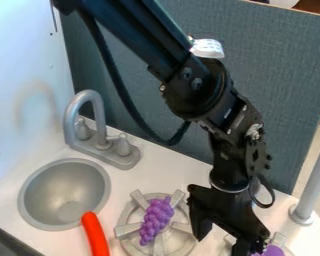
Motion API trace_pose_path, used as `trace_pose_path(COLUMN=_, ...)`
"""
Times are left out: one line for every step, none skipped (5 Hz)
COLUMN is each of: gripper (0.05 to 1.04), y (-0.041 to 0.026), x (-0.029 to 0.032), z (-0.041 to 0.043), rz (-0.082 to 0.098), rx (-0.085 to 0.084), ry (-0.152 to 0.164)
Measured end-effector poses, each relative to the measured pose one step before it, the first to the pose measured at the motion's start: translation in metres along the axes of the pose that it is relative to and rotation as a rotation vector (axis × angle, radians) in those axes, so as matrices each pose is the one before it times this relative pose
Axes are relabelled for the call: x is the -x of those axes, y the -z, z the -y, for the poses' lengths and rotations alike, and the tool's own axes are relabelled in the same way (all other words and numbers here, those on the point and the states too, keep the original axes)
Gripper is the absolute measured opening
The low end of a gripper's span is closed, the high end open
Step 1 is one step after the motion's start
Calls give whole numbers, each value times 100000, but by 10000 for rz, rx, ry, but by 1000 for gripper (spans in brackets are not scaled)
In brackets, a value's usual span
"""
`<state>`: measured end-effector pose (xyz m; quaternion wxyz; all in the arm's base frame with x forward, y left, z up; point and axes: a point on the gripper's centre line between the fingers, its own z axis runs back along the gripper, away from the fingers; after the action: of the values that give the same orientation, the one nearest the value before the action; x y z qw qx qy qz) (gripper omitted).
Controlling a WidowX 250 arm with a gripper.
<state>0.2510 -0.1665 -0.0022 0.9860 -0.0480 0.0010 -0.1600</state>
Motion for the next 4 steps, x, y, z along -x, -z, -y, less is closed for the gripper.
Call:
trace_pose_path(gripper=1001, y=839, x=486, z=-183, rz=-314, rx=-67, ry=3)
trace_pose_path(gripper=1001, y=-1146, x=-1767, z=1502, rz=413, rx=692, ry=289)
trace_pose_path(gripper=1001, y=625, x=-1039, z=706, rz=116, rx=394, ry=692)
trace_pose_path(gripper=1001, y=524, x=-1184, z=40, rz=33, rx=28, ry=393)
